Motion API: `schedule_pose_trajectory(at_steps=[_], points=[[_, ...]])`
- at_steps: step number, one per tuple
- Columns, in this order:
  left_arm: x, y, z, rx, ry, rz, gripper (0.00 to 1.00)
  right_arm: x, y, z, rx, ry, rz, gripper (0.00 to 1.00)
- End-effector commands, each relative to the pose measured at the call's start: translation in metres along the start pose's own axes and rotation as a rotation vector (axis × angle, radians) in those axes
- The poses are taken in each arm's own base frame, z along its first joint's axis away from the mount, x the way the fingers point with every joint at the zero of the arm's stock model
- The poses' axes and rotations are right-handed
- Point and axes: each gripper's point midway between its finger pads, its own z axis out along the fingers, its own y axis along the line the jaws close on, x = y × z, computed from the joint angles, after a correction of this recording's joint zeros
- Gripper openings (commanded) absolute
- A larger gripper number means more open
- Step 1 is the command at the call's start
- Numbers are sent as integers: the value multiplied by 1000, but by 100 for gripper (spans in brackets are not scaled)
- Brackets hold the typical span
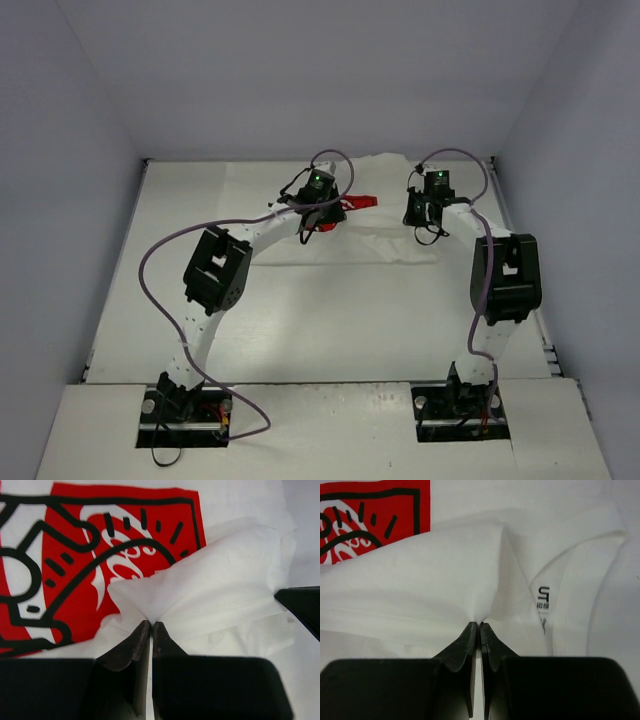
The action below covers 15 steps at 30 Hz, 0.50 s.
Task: Fold and stack the t-shirts
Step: Fold the flattened tshirt in 1/3 of the way
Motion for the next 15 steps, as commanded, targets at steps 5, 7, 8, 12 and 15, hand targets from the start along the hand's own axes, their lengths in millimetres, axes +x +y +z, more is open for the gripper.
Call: schedule_pose_trajectory(at_steps=[5, 7, 8, 12, 15], points=[[-8, -49, -52, 69, -42, -98, 0, -23, -8, -50, 58, -146, 49, 0], [3, -49, -50, 58, -22, -107, 0, -15, -11, -49, 71, -134, 63, 0], [10, -48, -48, 46, -9, -116, 0, -12, -11, -48, 72, -128, 77, 0], [39, -39, -44, -28, 12, -131, 0, 9, -18, -46, 100, -91, 113, 0], [49, -34, -42, -58, 17, -133, 0, 18, -23, -45, 123, -77, 123, 0]])
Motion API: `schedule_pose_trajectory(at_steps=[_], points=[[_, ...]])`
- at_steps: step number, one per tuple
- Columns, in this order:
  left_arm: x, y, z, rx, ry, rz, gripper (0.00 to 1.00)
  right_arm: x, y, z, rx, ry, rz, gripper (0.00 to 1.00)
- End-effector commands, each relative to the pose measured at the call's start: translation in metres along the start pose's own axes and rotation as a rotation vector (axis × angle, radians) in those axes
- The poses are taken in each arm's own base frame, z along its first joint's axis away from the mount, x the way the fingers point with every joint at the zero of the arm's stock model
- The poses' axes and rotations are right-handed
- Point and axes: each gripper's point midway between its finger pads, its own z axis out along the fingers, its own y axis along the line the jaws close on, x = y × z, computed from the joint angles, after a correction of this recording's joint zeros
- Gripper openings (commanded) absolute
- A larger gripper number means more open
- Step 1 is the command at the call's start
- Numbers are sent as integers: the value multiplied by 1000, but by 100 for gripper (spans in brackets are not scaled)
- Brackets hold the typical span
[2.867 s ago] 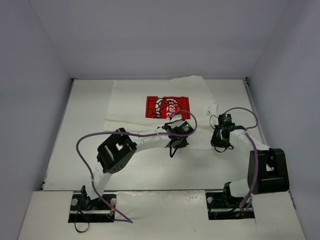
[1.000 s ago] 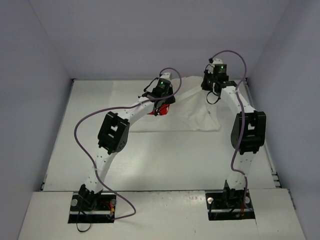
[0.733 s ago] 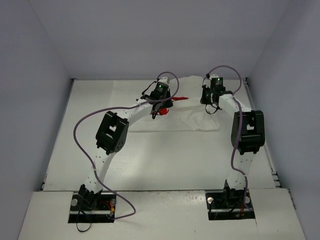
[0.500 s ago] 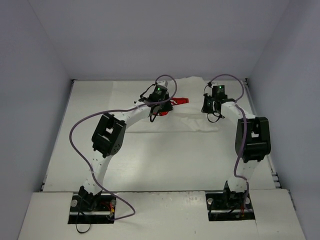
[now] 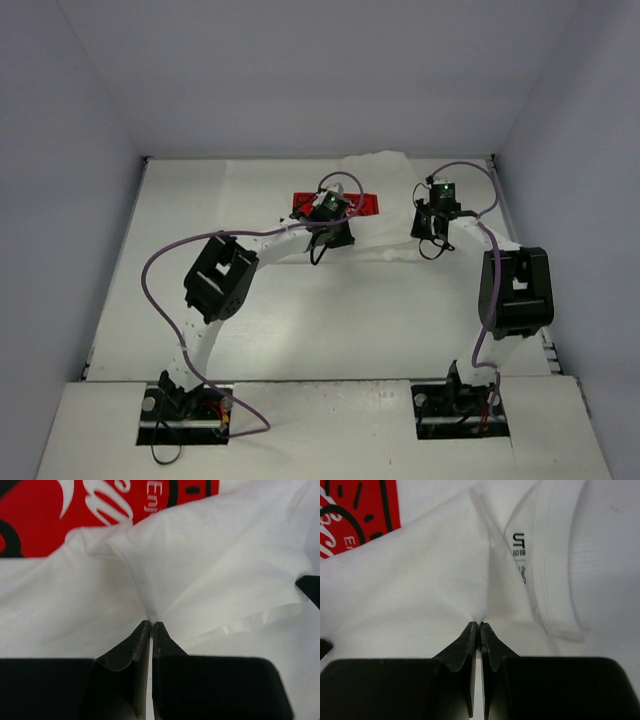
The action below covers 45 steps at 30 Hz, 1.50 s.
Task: Fold and stack the t-shirts
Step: Fold the flattened tshirt in 1/3 of the way
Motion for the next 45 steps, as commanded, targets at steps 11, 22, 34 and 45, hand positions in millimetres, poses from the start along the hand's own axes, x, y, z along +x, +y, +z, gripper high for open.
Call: schedule_pose_trajectory(at_steps=[11, 22, 34, 45], points=[[-32, -9, -37, -57, -131, -21, 42, 4, -15, -7, 91, -14, 59, 36], [-105, 90, -143, -268, -206, 182, 57, -59, 77, -54, -120, -185, -125, 54], [-106, 214, -123, -406, -29, 171, 16, -34, 107, -7, -196, -81, -200, 16], [-120, 277, -91, -525, -5, 67, 13, 1, 85, 25, -122, 11, -193, 17]])
